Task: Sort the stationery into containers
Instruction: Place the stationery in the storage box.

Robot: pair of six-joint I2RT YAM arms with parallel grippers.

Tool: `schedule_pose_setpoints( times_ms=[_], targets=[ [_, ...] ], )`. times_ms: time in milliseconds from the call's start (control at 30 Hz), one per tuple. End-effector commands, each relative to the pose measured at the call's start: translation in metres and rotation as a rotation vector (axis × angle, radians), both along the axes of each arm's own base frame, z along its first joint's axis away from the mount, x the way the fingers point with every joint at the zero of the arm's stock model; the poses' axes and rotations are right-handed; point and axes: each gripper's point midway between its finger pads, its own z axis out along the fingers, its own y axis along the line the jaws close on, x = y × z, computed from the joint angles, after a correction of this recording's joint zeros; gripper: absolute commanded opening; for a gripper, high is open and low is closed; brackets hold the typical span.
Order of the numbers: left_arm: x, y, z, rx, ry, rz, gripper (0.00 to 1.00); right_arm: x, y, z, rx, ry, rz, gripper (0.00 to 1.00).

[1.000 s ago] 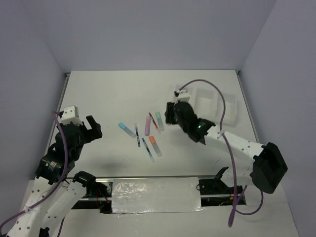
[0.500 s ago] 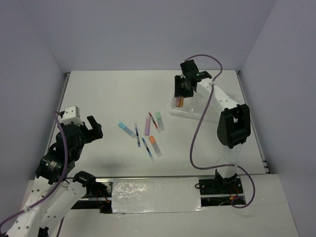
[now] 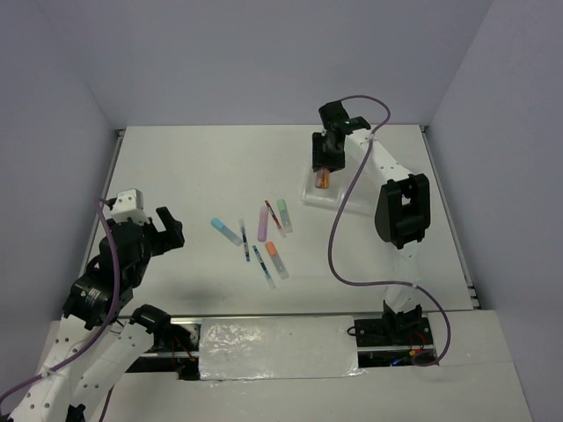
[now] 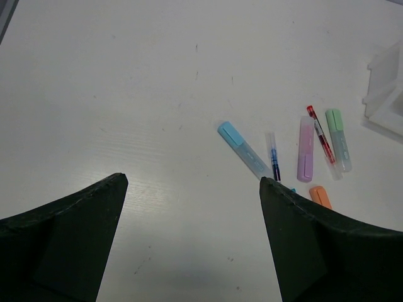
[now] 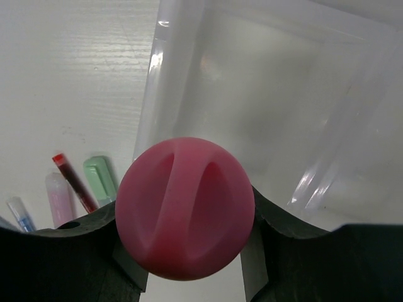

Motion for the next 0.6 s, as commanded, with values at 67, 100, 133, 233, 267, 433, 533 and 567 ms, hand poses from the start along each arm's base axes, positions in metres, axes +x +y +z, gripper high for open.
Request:
schedule_pose_setpoints(
  times_ms=[67, 100, 133, 233, 267, 433, 533, 567],
  targets=[
    [0.004, -0.005, 0.009, 0.005, -0.042, -0.03, 0.99, 0.012, -0.008, 0.009, -0.036, -0.032, -0.017, 0.23],
    [0.004, -0.005, 0.008, 0.005, -0.041, -0.034, 0.99, 0.013, -0.009, 0.008, -0.038, -0.033, -0.018, 0.25],
    [0.004, -0.005, 0.008, 0.006, -0.041, -0.036, 0.99, 0.013, -0.01, 0.006, -0.039, -0.027, -0.02, 0.33],
    [0.004, -0.006, 0.009, 0.005, -0.042, -0.04, 0.99, 0.014, -0.009, 0.007, -0.037, -0.022, -0.029, 0.85],
    [0.004, -0.006, 0.009, 0.007, -0.041, -0.041, 0.99, 0.014, -0.008, 0.009, -0.035, -0.026, -0.027, 0.99],
    [0.006, -0.009, 0.006, 0.011, -0.029, -0.05, 0.99, 0.013, -0.013, 0.047, -0.019, -0.118, -0.061, 1.0],
    [0.006, -0.009, 0.006, 0.011, -0.027, -0.052, 0.99, 0.006, -0.013, 0.083, 0.01, -0.19, -0.066, 1.0],
    [0.006, -0.009, 0.007, 0.01, -0.029, -0.048, 0.99, 0.0, -0.006, 0.085, 0.017, -0.196, -0.042, 1.0]
  ],
)
